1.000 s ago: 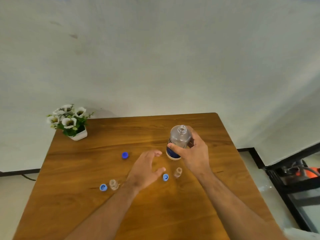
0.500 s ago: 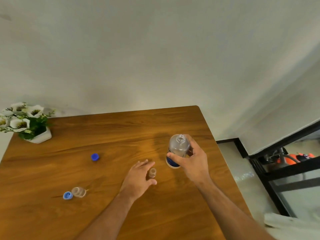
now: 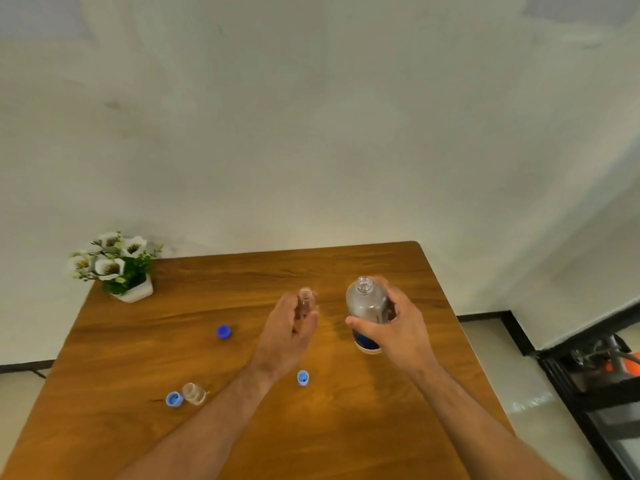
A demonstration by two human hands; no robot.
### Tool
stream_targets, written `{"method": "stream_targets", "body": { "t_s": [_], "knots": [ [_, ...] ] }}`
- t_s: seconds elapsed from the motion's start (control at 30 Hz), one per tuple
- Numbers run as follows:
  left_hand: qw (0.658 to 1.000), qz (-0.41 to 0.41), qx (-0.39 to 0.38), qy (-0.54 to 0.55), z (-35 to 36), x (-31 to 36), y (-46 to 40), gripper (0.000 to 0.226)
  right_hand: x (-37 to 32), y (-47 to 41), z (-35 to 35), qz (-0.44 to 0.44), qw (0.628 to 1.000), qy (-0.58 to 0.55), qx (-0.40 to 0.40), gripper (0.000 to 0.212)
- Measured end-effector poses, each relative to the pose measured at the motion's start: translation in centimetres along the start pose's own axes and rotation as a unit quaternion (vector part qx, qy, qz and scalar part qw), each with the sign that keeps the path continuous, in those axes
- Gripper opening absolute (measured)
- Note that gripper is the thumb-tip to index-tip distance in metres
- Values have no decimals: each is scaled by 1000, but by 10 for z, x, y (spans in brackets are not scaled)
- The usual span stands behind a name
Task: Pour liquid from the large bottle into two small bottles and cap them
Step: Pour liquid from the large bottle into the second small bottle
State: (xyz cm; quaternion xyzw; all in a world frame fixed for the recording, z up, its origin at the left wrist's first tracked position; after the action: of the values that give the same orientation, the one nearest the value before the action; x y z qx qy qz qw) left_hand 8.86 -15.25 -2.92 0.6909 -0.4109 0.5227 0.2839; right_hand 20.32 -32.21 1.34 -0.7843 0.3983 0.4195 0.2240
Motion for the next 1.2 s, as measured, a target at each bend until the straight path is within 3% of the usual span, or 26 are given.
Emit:
{"method": "stream_targets", "body": {
  "t_s": [0.27,0.4,0.53,0.63,0.8,1.2],
  "knots": [
    [996,34,-18,79,-62,60,-4,6,-92,-24,10,-125,991,39,-19,70],
    [989,67,-50,124,-73,83,-4,43,-127,-32,16,-163,985,34,-39,62],
    [986,113,-19,122,-96,95,-3,42,-160,-32,26,-201,976,43,-73,58],
    [987,111,-9,114,-109,97,-3,37,-169,-35,33,-208,972,55,-98,58],
    [989,94,-33,109,-120,98,-1,56,-177,-36,41,-213,968,69,-113,62],
    [990,94,-37,93,-125,83,3,60,-181,-34,52,-217,963,112,-117,62]
  ]
}}
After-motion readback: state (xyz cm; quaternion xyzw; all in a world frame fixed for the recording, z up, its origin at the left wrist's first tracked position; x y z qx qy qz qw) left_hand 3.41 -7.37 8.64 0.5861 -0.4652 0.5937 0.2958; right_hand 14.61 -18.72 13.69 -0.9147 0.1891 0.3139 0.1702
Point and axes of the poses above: each hand's wrist, its own y-axis away from the middle knuckle, its own z-axis out of the palm, x = y × z, the point moved 5 cm from there along -y, towards the middle knuckle, and after that the axes turned 5 degrees about y, right-handed, at the moved point
